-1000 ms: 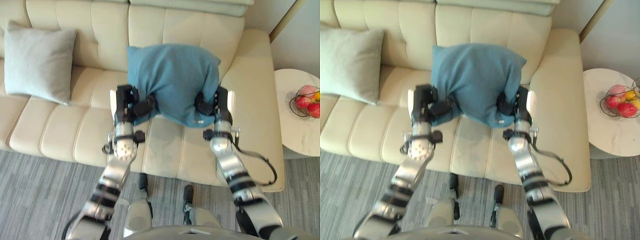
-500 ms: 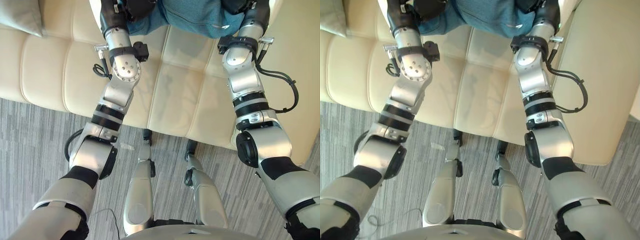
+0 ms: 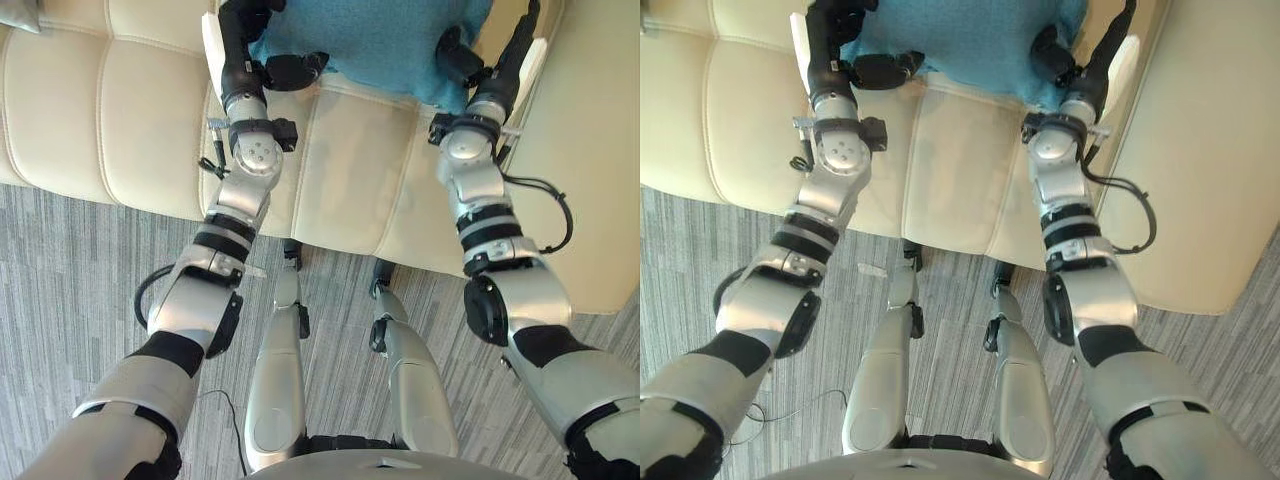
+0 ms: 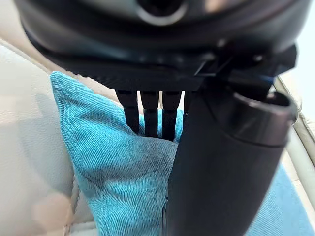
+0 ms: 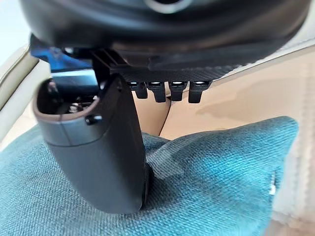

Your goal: Pick up cushions and gather them together orderly.

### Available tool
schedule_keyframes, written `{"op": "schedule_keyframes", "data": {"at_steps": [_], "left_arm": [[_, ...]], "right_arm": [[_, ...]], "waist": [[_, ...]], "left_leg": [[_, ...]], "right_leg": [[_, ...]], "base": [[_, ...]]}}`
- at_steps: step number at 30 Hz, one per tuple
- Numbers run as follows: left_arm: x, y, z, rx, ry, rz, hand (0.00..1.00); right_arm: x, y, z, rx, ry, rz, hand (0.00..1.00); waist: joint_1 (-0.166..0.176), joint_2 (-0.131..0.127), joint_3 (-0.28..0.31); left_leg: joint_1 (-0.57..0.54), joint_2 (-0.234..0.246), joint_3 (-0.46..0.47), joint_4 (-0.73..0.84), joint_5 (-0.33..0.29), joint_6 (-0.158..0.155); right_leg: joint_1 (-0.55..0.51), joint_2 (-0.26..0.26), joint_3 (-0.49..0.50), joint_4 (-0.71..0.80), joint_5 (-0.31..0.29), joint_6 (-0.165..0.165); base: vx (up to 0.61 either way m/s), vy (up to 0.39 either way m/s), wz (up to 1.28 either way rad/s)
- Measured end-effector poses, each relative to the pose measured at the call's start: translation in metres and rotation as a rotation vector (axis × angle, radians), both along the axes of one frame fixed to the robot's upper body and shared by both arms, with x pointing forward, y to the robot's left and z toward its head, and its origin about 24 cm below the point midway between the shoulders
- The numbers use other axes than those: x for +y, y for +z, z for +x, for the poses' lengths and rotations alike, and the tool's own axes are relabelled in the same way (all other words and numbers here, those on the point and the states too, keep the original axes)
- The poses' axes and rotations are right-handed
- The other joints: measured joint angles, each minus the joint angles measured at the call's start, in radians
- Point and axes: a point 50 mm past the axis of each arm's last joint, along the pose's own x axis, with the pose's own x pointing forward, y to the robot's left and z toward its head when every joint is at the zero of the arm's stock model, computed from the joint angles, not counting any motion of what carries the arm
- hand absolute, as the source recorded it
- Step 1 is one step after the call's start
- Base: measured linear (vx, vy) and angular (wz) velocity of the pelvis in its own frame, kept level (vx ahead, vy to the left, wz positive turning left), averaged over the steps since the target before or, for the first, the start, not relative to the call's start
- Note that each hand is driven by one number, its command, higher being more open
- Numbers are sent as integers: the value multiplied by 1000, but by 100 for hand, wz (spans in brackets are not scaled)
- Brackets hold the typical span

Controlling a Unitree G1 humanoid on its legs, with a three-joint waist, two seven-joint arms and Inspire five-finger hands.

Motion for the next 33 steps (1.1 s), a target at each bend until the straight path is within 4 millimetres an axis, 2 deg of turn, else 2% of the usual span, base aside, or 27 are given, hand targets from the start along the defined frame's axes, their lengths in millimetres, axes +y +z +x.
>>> {"op": "schedule_keyframes", "data": {"at_steps": [1, 2, 3, 4, 7, 9, 11, 12, 13, 15, 17, 18, 19, 20, 21, 23, 24, 28, 31, 33], "left_arm": [[0, -5, -1, 11, -4, 0, 100], [1, -13, -3, 31, -7, 6, 100], [3, -19, -4, 42, -9, 6, 100], [5, -25, -8, 51, -13, 3, 100], [18, -40, -15, 76, 2, -21, 100], [25, -48, -20, 87, 18, -38, 100], [44, -65, -35, 102, 58, -83, 100], [48, -70, -39, 110, 67, -89, 100], [57, -83, -50, 129, 92, -109, 100], [65, -99, -63, 159, 102, -138, 100], [70, -131, -84, 242, 99, -201, 100], [70, -142, -91, 273, 99, -217, 100], [70, -168, -111, 357, 95, -274, 100], [70, -182, -122, 403, 91, -290, 100], [70, -205, -142, 492, 88, -311, 100], [68, -235, -168, 617, 75, -333, 100], [68, -263, -189, 751, 66, -339, 100], [66, -314, -231, 1028, 61, -338, 100], [65, -335, -255, 1171, 66, -325, 100], [72, -346, -273, 1255, 109, -332, 100]], "right_arm": [[-2, -8, -2, 19, -3, -1, 100], [-7, -23, -6, 50, -6, -2, 100], [-10, -34, -11, 70, -7, -2, 100], [-16, -46, -18, 83, -12, -1, 100], [-32, -67, -37, 104, -33, 19, 100], [-40, -74, -46, 103, -50, 30, 100], [-49, -90, -71, 102, -41, 23, 100], [-50, -94, -74, 108, -35, 21, 100], [-50, -107, -87, 131, -12, 24, 100], [-48, -122, -101, 161, 26, 41, 100], [-45, -155, -123, 256, 74, 94, 100], [-44, -164, -130, 287, 81, 105, 100], [-40, -187, -149, 366, 113, 142, 100], [-37, -198, -158, 407, 131, 161, 100], [-32, -216, -176, 480, 152, 190, 100], [-26, -240, -198, 585, 186, 222, 100], [-18, -263, -216, 695, 213, 263, 100], [-3, -303, -244, 916, 280, 303, 100], [1, -323, -261, 1033, 291, 329, 100], [2, -337, -277, 1132, 276, 362, 100]], "waist": [[0, 0, 0], [3, 0, -1], [6, 0, -1], [9, 0, -2], [11, 0, -2], [11, -1, -2], [13, -4, -14], [13, -7, -23], [13, -15, -58], [14, -20, -68], [13, -25, -113], [13, -26, -130], [15, -31, -148], [14, -35, -157], [13, -39, -189], [14, -48, -236], [13, -57, -276], [10, -61, -343], [9, -56, -379], [9, -52, -394]], "left_leg": [[7, 0, 0, 0, -4, -4], [21, 3, 0, 0, -22, -21], [33, 6, 1, 0, -50, -15], [44, 5, 3, 0, -53, -8], [71, 0, 6, -1, -57, -2], [91, -4, 6, 0, -60, 2], [149, -10, 5, 0, -73, 16], [153, -11, 5, 0, -77, 16], [166, -13, 5, 0, -82, 16], [206, -15, 5, 0, -87, 18], [244, -18, 5, 0, -98, 20], [254, -20, 5, 0, -105, 20], [302, -21, 11, 0, -122, 18], [325, -22, 16, 0, -131, 18], [352, -22, 23, 0, -145, 16], [384, -23, 32, 0, -154, 16], [423, -20, 45, 0, -166, 12], [487, -14, 58, 0, -182, 11], [508, -12, 67, -1, -188, 12], [538, -9, 85, -6, -197, 11]], "right_leg": [[0, -1, 0, 13, -7, 0], [0, -2, 1, 40, -19, 1], [0, -1, 4, 57, -26, 2], [2, -5, 8, 73, -32, 3], [22, -12, 12, 86, -40, 7], [37, -17, 10, 101, -52, 10], [87, -26, 5, 125, -87, 12], [89, -28, 5, 132, -93, 13], [96, -32, 3, 146, -111, 12], [137, -34, 0, 146, -129, 12], [182, -37, -6, 146, -150, 12], [194, -38, -9, 142, -155, 13], [248, -38, -12, 126, -163, 13], [272, -38, -11, 121, -167, 14], [305, -38, -9, 104, -171, 15], [344, -36, -6, 80, -171, 15], [388, -31, -1, 58, -171, 16], [455, -21, 8, 23, -169, 17], [478, -16, 16, 6, -162, 19], [516, -9, 31, -34, -147, 27]], "base": [[13, 41, 3], [19, 25, -6], [23, 18, -7], [34, 7, -6], [49, -12, 2], [65, -37, 10], [97, -74, 15], [108, -81, 14], [129, -86, 9], [133, -82, 12], [116, -63, 14], [149, -48, 9], [119, -25, 3], [192, -26, -3], [121, -5, -6], [115, -1, -7], [78, -2, -11], [-7, 1, -9], [-49, 14, -10], [-44, 25, -20]]}}
